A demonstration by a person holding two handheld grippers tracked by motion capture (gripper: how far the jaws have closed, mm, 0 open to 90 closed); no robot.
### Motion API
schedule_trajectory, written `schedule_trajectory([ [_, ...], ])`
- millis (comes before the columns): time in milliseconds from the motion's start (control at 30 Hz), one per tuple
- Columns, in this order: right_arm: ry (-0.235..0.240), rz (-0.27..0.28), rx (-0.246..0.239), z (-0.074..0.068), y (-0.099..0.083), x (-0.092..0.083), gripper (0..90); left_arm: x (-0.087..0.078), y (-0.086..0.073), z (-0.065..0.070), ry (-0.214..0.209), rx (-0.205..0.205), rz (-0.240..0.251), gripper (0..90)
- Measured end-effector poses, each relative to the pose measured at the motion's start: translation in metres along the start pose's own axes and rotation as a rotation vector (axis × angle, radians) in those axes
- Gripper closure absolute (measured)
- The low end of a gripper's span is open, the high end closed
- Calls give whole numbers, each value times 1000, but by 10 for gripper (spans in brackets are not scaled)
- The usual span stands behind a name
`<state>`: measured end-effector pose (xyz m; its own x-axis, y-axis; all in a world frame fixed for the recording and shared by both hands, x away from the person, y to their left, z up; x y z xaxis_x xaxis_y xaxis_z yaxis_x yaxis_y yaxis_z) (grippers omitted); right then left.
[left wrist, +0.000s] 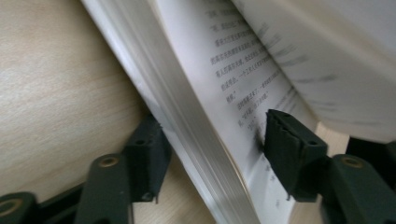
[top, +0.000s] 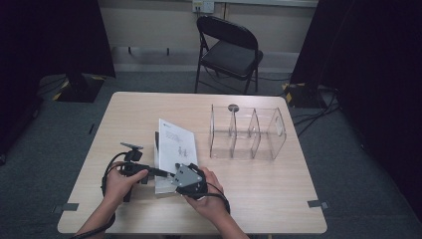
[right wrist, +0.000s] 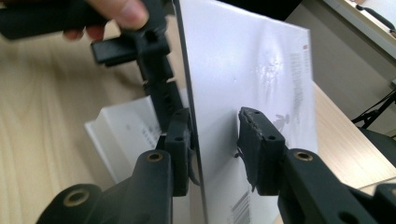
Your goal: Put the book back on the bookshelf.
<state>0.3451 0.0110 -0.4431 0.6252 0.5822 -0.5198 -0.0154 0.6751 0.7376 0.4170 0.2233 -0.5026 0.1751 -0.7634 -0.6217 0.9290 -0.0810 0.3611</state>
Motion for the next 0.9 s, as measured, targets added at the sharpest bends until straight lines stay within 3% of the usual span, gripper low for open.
schedule_trajectory([
  [33, 7, -6, 2, -3, -2, 1, 648, -1, 0, -2, 12, 12, -5, 445],
  [67, 10, 1, -4, -5, -5, 2, 641, -1, 0, -2, -17, -19, -8, 464],
  [133, 2, 4, -15, -8, -6, 4, 638, -2, 0, -4, -14, -4, -7, 474],
  [200, -4, 5, -33, -10, -6, 5, 623, -5, 0, -2, -42, -25, 7, 497],
  [233, 2, 10, -37, -10, -8, 6, 607, -7, 1, -1, -44, -1, 18, 511],
  [300, 21, 12, -59, -13, -10, 9, 564, -11, 3, 3, -56, 7, 41, 537],
  [333, 47, 19, -69, -15, -10, 11, 576, -12, 4, 5, -43, 43, 53, 548],
  [400, 89, 68, -49, -18, -6, 11, 402, -14, 6, 10, -34, 62, 58, 552],
  [467, 107, 60, -45, -17, -6, 10, 362, -16, 6, 14, -42, 96, 70, 553],
  [533, 137, 75, 3, -11, -11, 6, 337, -18, 6, 18, -40, 129, 71, 558],
  [600, 124, 82, 59, -3, -19, 1, 314, -21, 5, 21, -38, 154, 74, 560],
  [700, 133, 67, 192, 13, -35, -4, 217, -22, 4, 23, -30, 174, 71, 560],
  [767, 167, 36, 276, 20, -43, -4, 180, -22, 4, 23, -30, 177, 69, 561],
  [833, 194, 24, 297, 21, -48, -3, 178, -23, 4, 23, -33, 177, 65, 561],
  [900, 216, 11, 277, 19, -51, -1, 213, -23, 4, 23, -27, 164, 56, 561],
])
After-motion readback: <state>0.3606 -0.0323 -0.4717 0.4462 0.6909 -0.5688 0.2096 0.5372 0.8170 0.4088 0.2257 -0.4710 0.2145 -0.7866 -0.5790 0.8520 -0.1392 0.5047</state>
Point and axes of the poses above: each handheld gripper's, and its own axes: x roughly forward along the jaws, y roughly out of its top, z roughly to its right, the point moved 2 cm from there along x, roughly forward along the jaws, and after that the axes turned 3 degrees about -z, right-handed, at the moved point
